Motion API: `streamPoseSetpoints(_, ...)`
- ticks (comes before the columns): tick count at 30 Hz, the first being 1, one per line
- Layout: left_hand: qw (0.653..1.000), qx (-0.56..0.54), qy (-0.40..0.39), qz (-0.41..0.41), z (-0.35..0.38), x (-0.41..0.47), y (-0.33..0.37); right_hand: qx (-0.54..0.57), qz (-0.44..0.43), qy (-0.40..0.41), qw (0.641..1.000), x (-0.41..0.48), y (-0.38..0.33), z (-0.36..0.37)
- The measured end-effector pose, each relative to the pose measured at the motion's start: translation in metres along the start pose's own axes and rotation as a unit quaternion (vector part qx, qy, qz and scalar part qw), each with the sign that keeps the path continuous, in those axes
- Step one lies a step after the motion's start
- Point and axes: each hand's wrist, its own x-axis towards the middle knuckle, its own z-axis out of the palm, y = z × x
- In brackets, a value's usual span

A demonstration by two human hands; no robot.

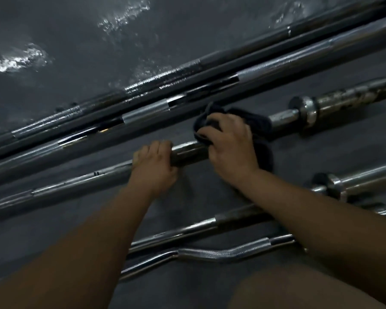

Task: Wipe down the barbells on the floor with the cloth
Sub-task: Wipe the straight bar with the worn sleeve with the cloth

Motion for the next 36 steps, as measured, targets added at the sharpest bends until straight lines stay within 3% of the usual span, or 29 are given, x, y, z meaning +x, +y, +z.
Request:
streamPoseSetpoints(2, 1.000, -0.015, -0.024, -0.006, -0.003, 0.000, -0.001, 0.006, -0.052, -0.004, 0.999, 0.001, 0.032, -0.024)
streamPoseSetpoints(5, 1.000, -0.019, -0.013, 0.009, 0.005, -0.004, -0.001, -0.049, 0.085, 0.075, 0.992, -0.005, 0.078, -0.056)
streamPoseSetpoints(7, 1.000, -0.017, -0.012, 0.006, 0.006, -0.004, -0.001, -0.101, 0.139, 0.103, 0.980, -0.012, 0.059, -0.038)
streamPoseSetpoints(9, 0.999, -0.016, -0.029, 0.005, 0.003, -0.004, 0.001, -0.072, 0.111, 0.051, 0.990, -0.013, 0.007, -0.007)
streamPoseSetpoints(11, 0.998, -0.012, -0.055, -0.005, -0.001, -0.007, 0.004, 0.009, 0.021, -0.022, 1.000, -0.008, -0.039, 0.008)
streamPoseSetpoints(13, 0.998, -0.003, -0.069, -0.011, 0.001, -0.014, 0.006, 0.066, -0.048, -0.060, 0.995, 0.000, -0.042, -0.006)
streamPoseSetpoints(14, 0.998, 0.000, -0.066, -0.010, 0.004, -0.020, 0.006, 0.083, -0.041, -0.042, 0.995, 0.002, -0.030, -0.017)
streamPoseSetpoints(16, 0.999, -0.010, -0.054, -0.002, 0.012, -0.033, 0.008, 0.039, 0.067, 0.029, 0.997, -0.006, 0.011, -0.038)
streamPoseSetpoints(18, 0.999, -0.024, -0.037, 0.003, 0.020, -0.044, 0.010, -0.004, 0.202, 0.102, 0.974, -0.024, 0.045, -0.053)
streamPoseSetpoints(20, 0.999, -0.031, -0.025, 0.003, 0.024, -0.052, 0.014, -0.025, 0.252, 0.106, 0.961, -0.038, 0.028, -0.036)
streamPoseSetpoints(23, 0.998, -0.042, -0.043, 0.010, 0.020, -0.061, 0.016, -0.035, 0.085, 0.004, 0.996, -0.040, -0.030, -0.002)
streamPoseSetpoints(25, 0.996, -0.045, -0.060, 0.036, 0.012, -0.065, 0.009, -0.002, -0.004, -0.049, 0.999, -0.033, -0.033, -0.012)
streamPoseSetpoints(27, 0.997, -0.051, -0.038, 0.041, 0.010, -0.069, -0.001, 0.026, 0.017, -0.025, 0.999, -0.031, -0.002, -0.038)
streamPoseSetpoints(29, 1.000, -0.022, 0.012, -0.002, 0.020, -0.072, -0.006, -0.025, 0.103, 0.035, 0.994, -0.042, 0.041, -0.059)
streamPoseSetpoints(32, 0.998, -0.002, -0.008, -0.067, 0.037, -0.074, 0.000, -0.070, 0.216, 0.086, 0.970, -0.059, 0.051, -0.049)
streamPoseSetpoints(34, 0.997, 0.001, -0.020, -0.074, 0.035, -0.067, 0.002, -0.037, 0.189, 0.050, 0.980, -0.055, 0.014, -0.017)
streamPoseSetpoints(36, 0.997, 0.004, -0.029, -0.069, 0.024, -0.060, -0.003, 0.038, 0.090, -0.024, 0.995, -0.050, -0.038, 0.008)
